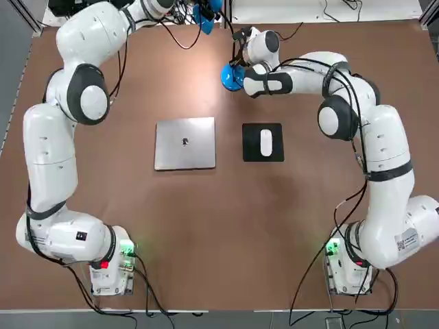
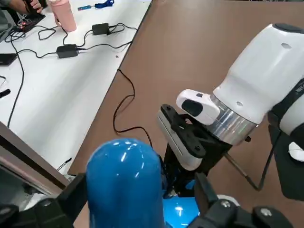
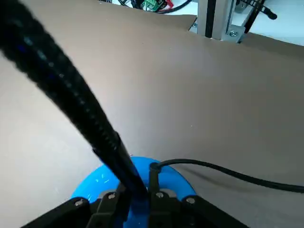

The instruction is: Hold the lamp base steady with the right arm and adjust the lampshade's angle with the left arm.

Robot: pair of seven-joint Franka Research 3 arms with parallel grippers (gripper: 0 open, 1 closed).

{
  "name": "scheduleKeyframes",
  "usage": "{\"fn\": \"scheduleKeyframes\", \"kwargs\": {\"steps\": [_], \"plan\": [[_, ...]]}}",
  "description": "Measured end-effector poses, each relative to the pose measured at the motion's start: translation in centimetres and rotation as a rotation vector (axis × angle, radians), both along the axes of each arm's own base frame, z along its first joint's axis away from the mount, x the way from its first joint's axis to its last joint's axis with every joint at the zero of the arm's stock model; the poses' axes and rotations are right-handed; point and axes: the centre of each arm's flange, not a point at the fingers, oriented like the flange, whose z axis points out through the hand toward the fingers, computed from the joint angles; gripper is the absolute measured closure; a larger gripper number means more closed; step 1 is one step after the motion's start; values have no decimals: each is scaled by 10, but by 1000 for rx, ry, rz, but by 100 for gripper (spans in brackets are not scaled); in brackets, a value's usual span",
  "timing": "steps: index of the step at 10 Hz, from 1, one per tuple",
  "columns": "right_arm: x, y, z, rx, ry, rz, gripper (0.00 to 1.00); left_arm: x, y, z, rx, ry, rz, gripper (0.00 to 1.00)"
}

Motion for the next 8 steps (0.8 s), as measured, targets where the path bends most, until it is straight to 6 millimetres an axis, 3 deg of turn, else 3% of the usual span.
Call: {"fn": "scheduleKeyframes", "kwargs": {"steps": [3, 8], "plan": [[0, 0, 0, -1, -1, 1, 79, 1, 0, -8, 2, 8, -2, 4], [0, 0, -1, -4, -9, 6, 79, 2, 0, -6, 0, 2, -3, 15]]}}
